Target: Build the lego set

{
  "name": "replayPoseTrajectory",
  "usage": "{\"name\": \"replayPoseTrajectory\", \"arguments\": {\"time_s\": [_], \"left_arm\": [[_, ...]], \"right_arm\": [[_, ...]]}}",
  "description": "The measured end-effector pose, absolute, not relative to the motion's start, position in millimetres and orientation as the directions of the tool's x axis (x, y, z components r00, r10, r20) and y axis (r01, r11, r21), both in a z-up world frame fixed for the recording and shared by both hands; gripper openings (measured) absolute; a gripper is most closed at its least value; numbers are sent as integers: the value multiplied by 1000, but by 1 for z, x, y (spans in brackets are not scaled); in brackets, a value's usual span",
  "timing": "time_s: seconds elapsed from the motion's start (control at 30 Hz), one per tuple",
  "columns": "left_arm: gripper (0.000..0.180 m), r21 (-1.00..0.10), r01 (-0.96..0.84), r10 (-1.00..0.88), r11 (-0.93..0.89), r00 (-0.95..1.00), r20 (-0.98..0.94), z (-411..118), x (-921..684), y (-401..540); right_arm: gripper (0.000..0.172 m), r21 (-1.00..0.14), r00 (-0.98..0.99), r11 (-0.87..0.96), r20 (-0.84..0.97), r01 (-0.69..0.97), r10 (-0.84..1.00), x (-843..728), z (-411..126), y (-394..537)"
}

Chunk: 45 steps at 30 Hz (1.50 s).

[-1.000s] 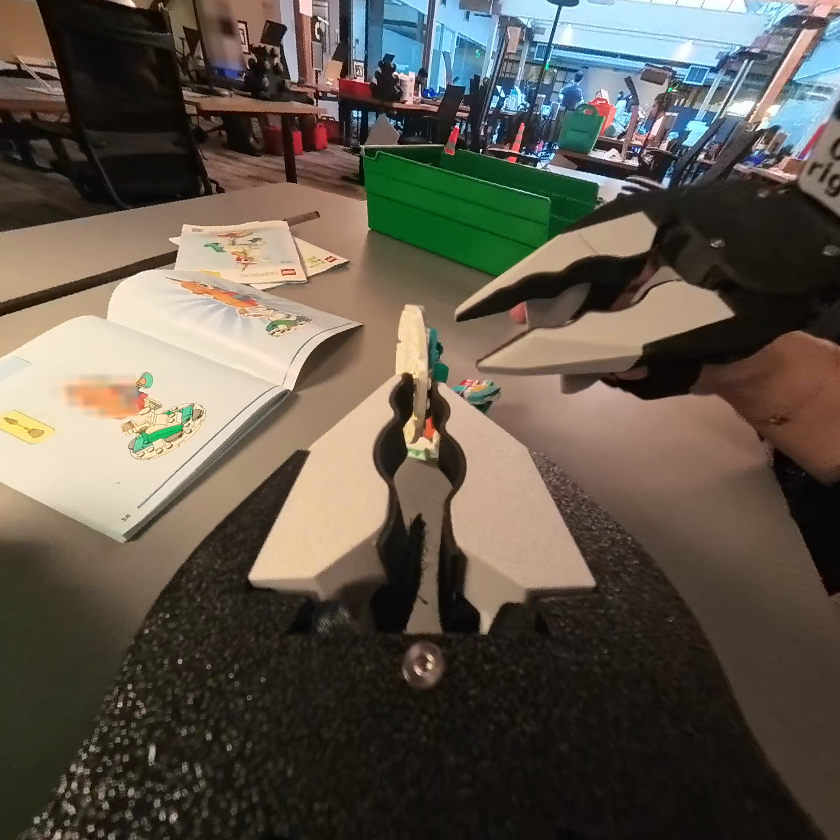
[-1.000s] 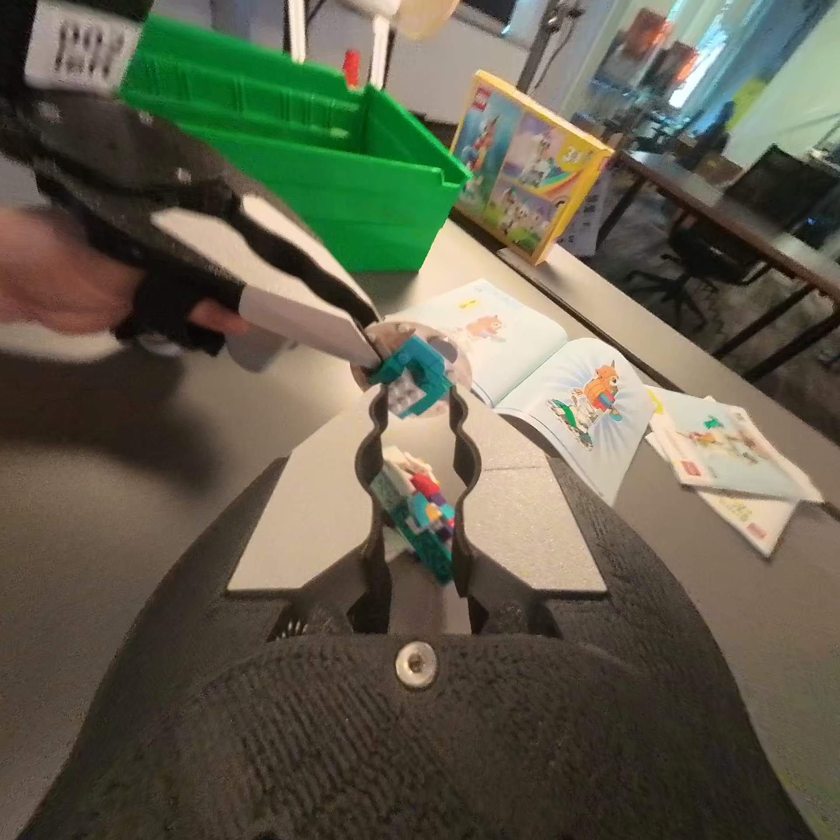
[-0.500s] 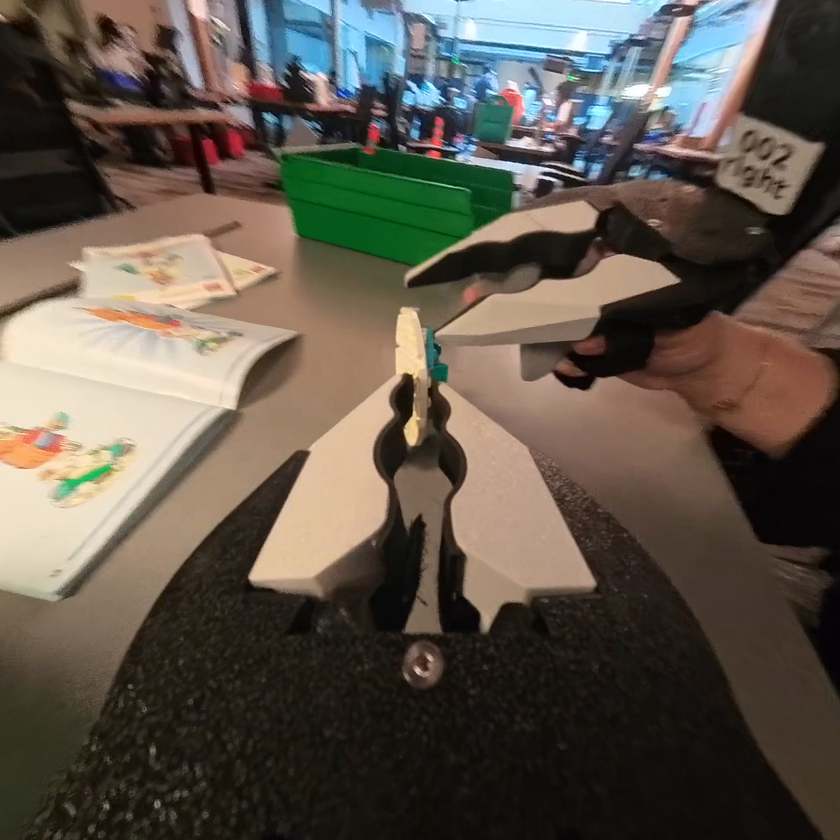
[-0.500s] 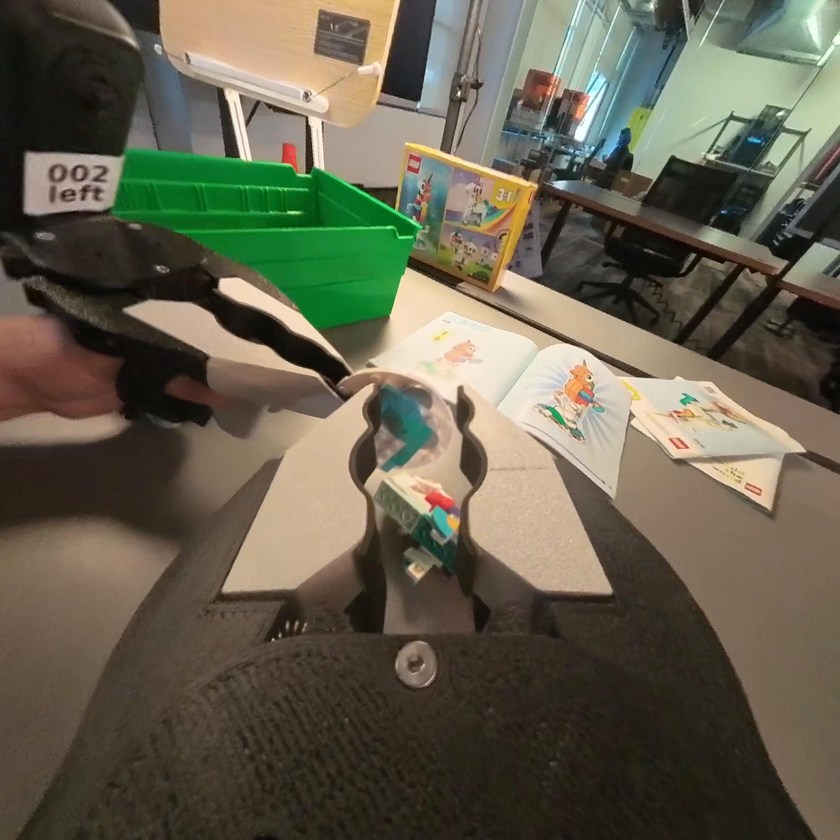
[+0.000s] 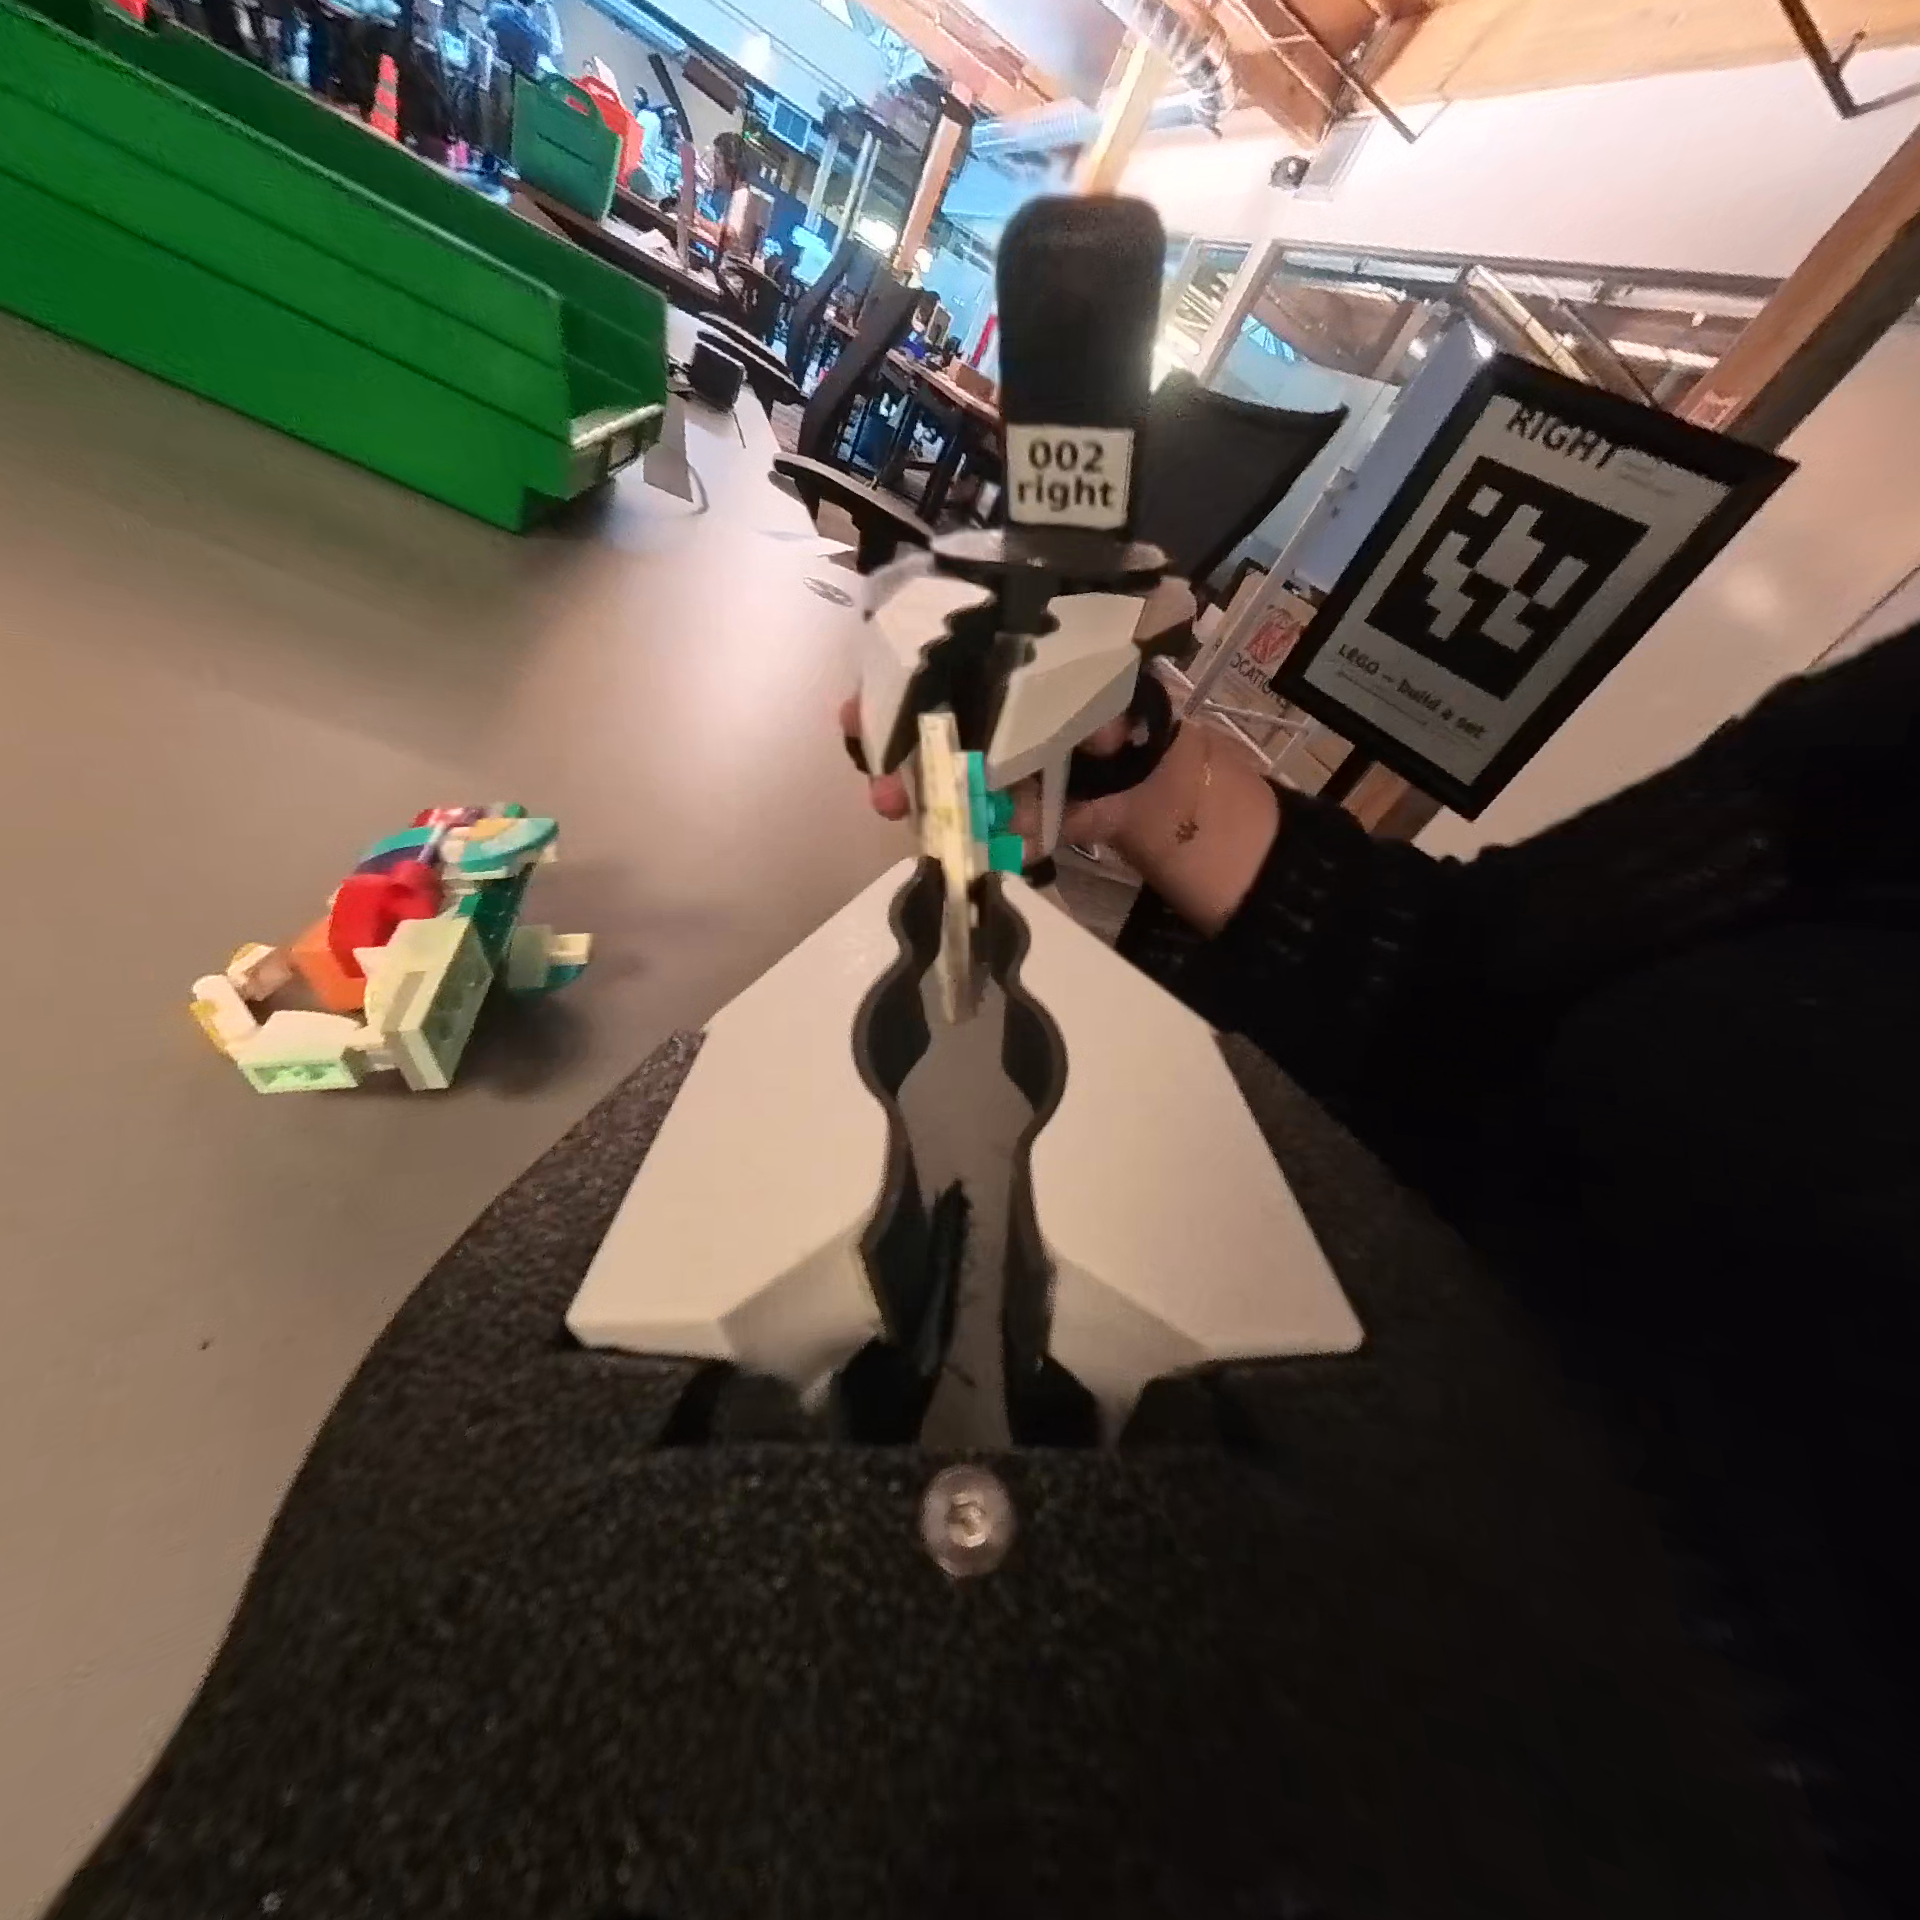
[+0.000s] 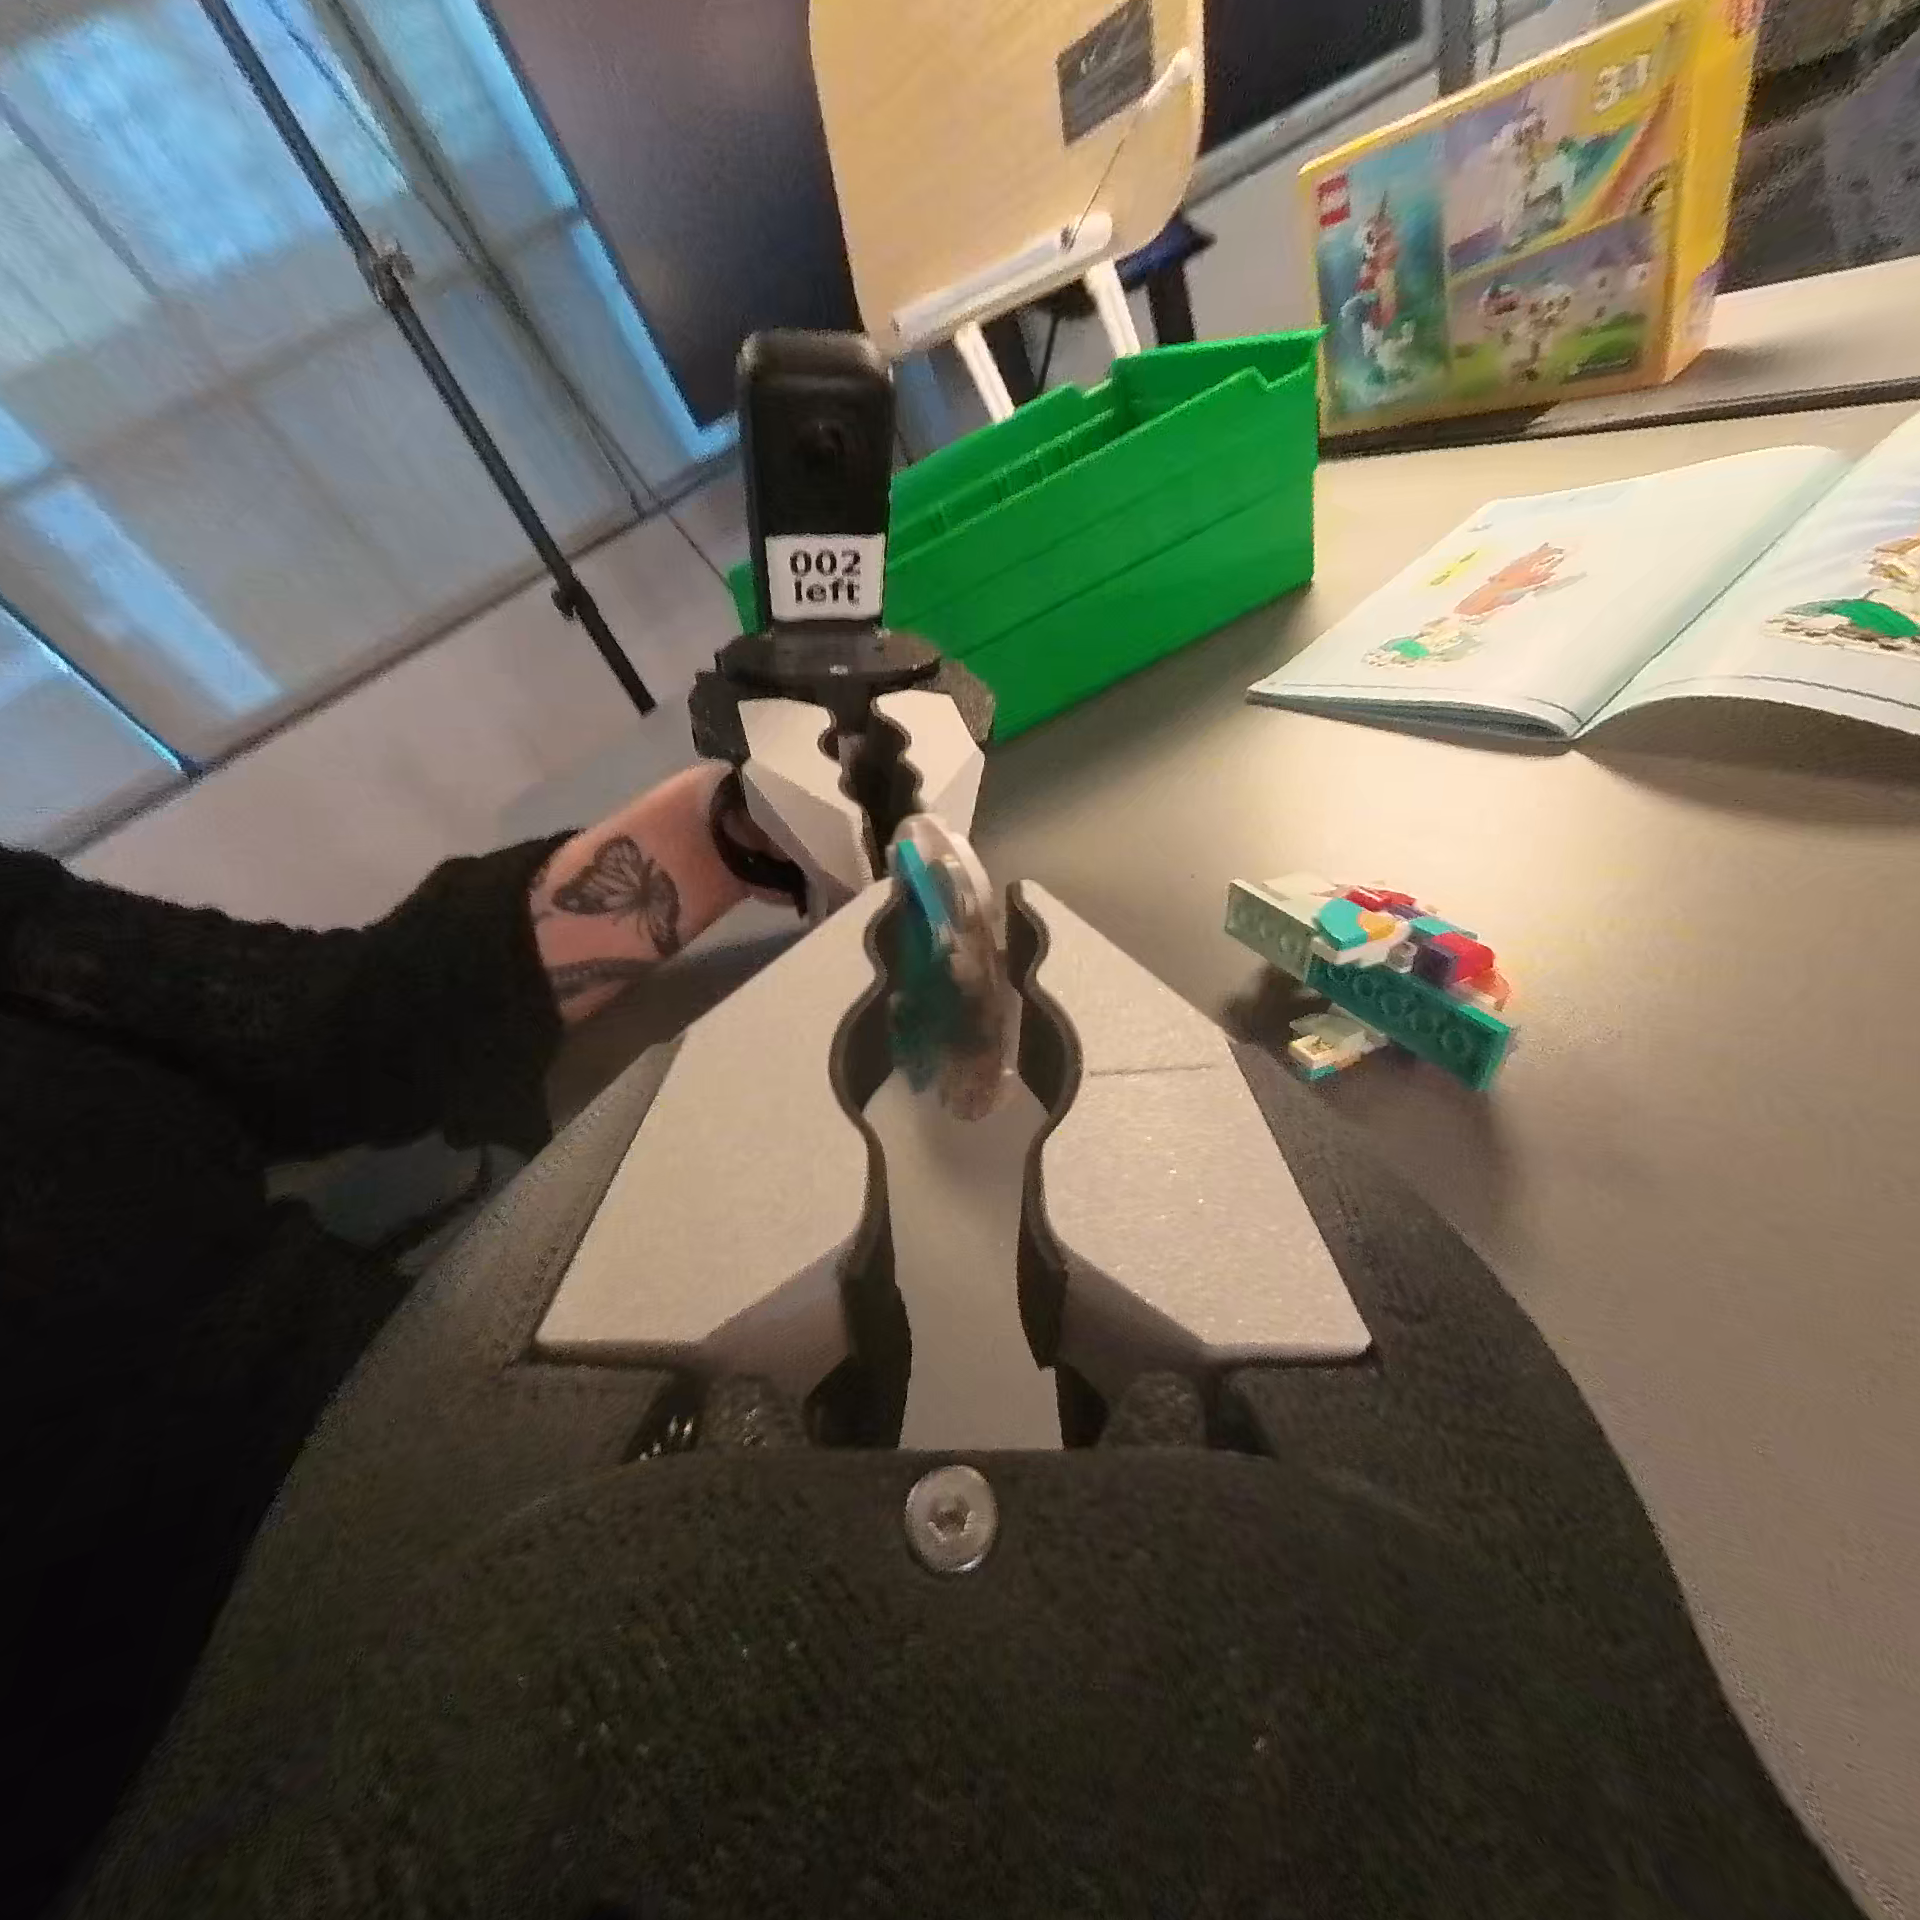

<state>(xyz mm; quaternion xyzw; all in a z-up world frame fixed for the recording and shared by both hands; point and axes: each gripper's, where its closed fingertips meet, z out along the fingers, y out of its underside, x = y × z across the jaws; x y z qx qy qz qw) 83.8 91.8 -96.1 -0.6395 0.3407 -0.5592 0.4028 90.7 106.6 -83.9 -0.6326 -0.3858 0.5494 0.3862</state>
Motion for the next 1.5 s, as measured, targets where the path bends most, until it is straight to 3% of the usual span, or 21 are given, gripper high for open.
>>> {"name": "replayPoseTrajectory", "arguments": {"time_s": [0.17,0.27,0.4,0.5,0.6,0.83,0.97,1.07,1.2,1.33,1.5], "left_arm": [[12,-865,101,-850,-491,163,501,-92,78,106],[30,-846,154,-835,-511,145,531,-85,78,109],[38,-835,142,-821,-532,152,550,-89,81,110],[19,-834,168,-829,-526,117,546,-83,79,108],[16,-828,181,-829,-531,93,552,-79,74,107],[8,-866,172,-863,-470,114,492,-76,66,107],[6,-933,161,-856,-321,372,359,-80,60,131],[5,-935,174,-776,-310,522,354,-90,49,152],[5,-913,214,-763,-346,501,407,-90,44,154],[6,-951,81,-782,-298,551,292,-100,43,153],[6,-982,-16,-872,-188,462,160,-95,55,134]], "right_arm": [[9,-858,84,-506,-512,-84,855,92,-78,114],[7,-836,87,-531,-544,-136,834,88,-77,118],[7,-780,11,-583,-601,-228,799,84,-67,120],[7,-773,-8,-596,-609,-217,793,79,-69,120],[7,-809,-18,-564,-569,-167,822,75,-69,115],[8,-914,28,-405,-405,10,914,68,-72,111],[23,-959,294,-283,-264,23,919,67,-78,138],[28,-969,466,-212,-130,127,875,63,-95,146],[43,-968,568,-115,34,224,822,55,-109,149],[44,-950,601,82,257,302,757,61,-97,157],[42,-822,421,277,509,498,751,65,-104,145]]}}
